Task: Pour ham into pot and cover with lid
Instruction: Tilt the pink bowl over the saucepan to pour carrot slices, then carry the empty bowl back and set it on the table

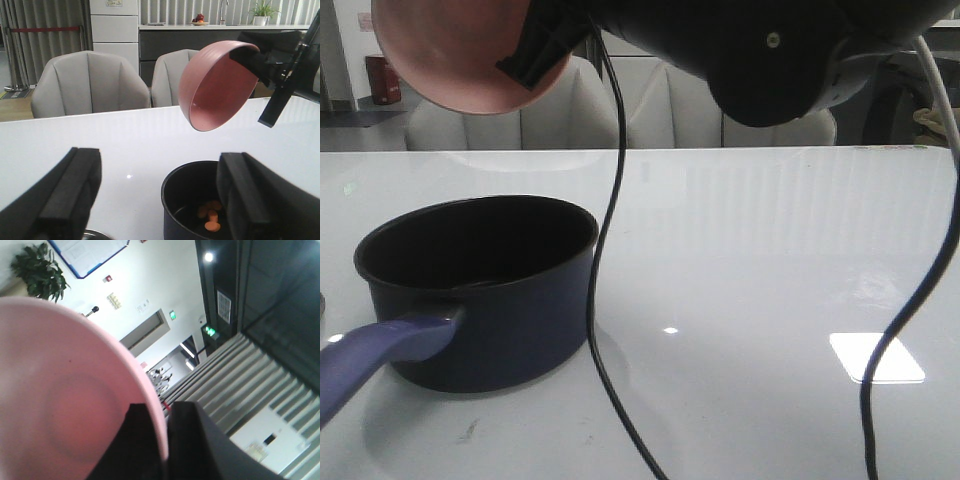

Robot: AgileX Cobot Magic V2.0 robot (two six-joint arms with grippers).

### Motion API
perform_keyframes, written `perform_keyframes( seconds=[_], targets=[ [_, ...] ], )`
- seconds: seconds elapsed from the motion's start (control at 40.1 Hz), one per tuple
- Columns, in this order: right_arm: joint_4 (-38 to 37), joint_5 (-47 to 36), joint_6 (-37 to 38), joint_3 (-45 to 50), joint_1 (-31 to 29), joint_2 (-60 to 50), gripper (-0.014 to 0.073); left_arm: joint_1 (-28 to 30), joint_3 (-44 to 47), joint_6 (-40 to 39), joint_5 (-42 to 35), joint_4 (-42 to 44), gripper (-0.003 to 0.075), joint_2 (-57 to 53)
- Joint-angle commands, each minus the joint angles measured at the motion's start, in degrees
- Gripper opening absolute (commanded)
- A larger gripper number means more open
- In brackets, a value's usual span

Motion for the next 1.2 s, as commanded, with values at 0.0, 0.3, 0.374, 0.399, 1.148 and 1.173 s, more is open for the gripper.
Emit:
perform_keyframes(
  seconds=[0.0,0.3,0.374,0.399,1.148,1.173],
  targets=[
    [6.85,-6.92,9.05,-1.71,0.06,-3.42,0.0138,-0.32,-1.55,-0.01,-4.63,0.00,0.0522,0.51],
    [23.03,26.09,21.83,-3.33,1.52,-10.35,0.0138,-0.32,-1.55,-0.01,-4.63,0.00,0.0522,0.51],
    [24.71,36.09,19.82,-4.60,0.69,-11.90,0.0138,-0.32,-1.55,-0.01,-4.90,0.00,0.0522,0.51],
    [25.10,39.85,18.85,-4.95,0.26,-12.54,0.0138,-0.32,-1.55,-0.01,-4.90,0.00,0.0522,0.51],
    [19.18,87.78,25.58,-6.44,-24.66,-21.67,0.0138,-0.32,-1.55,-0.01,-4.90,0.00,0.0522,0.51],
    [17.19,88.52,27.36,-6.44,-25.23,-21.68,0.0138,-0.32,-1.55,-0.01,-4.79,0.00,0.0522,0.51]
  ],
)
